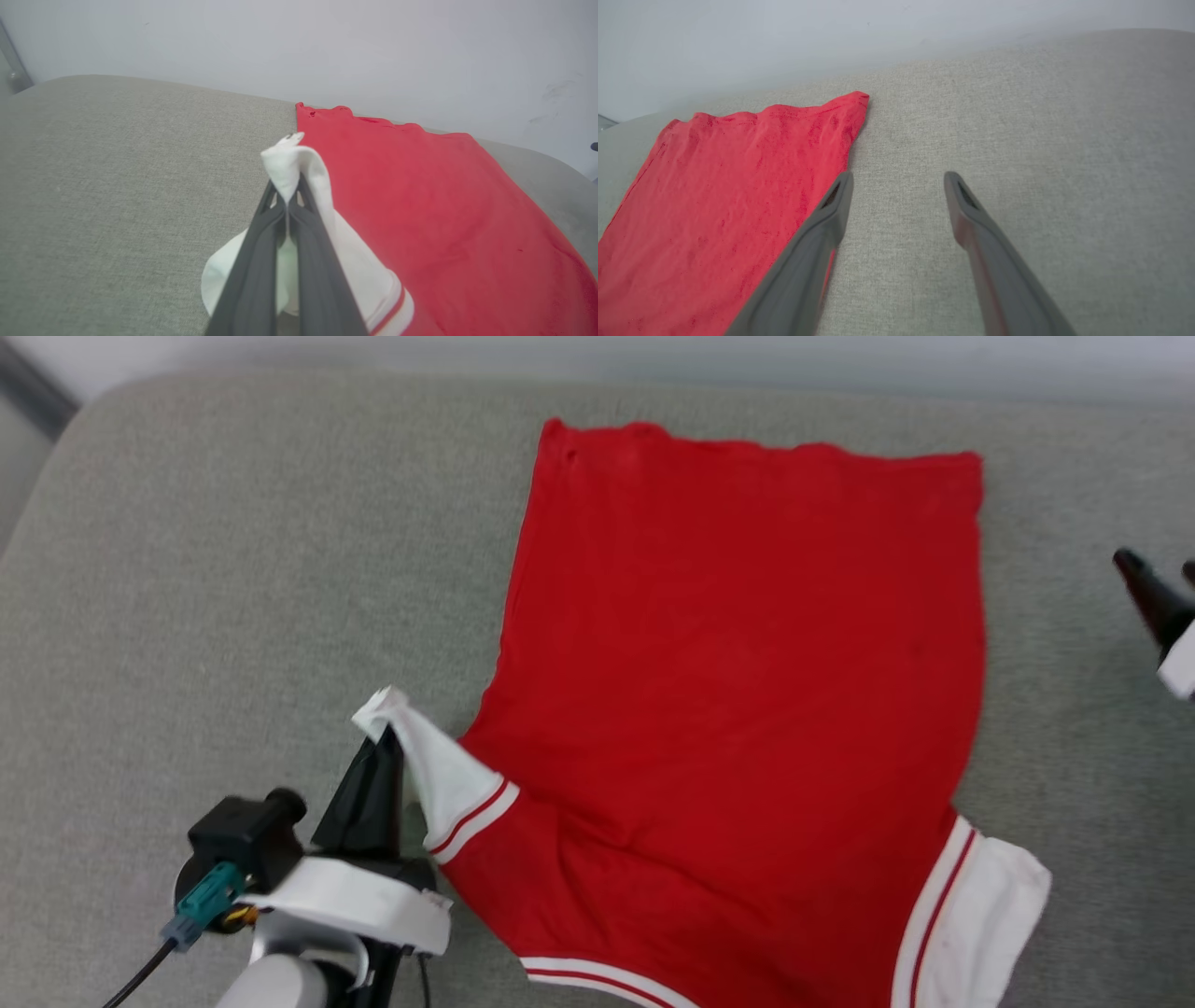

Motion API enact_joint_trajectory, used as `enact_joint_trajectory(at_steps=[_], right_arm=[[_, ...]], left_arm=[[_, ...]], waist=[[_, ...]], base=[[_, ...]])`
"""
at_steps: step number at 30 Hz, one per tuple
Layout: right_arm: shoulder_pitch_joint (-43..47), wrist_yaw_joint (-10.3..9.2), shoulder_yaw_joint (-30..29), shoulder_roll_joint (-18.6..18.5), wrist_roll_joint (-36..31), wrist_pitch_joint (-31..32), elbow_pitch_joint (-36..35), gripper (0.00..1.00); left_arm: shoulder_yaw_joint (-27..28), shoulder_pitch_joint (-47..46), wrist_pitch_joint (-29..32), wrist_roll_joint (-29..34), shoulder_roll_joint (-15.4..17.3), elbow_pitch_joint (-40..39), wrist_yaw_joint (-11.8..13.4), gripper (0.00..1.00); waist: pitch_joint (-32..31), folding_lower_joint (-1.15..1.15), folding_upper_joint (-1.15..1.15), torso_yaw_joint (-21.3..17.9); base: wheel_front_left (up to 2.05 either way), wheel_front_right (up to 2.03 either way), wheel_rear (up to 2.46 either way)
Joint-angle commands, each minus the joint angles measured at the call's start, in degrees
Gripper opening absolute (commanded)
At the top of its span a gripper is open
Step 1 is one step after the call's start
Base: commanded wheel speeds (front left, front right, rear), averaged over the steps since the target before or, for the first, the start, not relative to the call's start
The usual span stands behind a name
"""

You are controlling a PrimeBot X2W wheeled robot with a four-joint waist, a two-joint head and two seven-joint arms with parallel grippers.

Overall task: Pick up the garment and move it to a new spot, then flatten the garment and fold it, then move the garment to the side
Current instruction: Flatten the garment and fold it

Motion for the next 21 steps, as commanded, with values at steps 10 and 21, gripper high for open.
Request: enact_joint_trajectory(at_steps=[10, 21], right_arm=[[-21.26, -0.02, 1.25, -4.40, -3.17, 16.75, 7.86, 1.00], [-27.52, -0.02, -0.61, -2.40, -7.63, 23.09, 15.84, 1.00]], left_arm=[[-2.77, -8.17, -2.57, 1.55, -4.13, 1.25, -3.64, 0.00], [-3.62, -11.08, -4.07, 2.08, -7.78, 4.80, -6.47, 0.00]], waist=[[13.37, -0.01, 0.00, 8.81], [17.77, -0.01, 0.00, 12.63]], base=[[0.00, 0.00, 0.00], [0.00, 0.00, 0.00]])
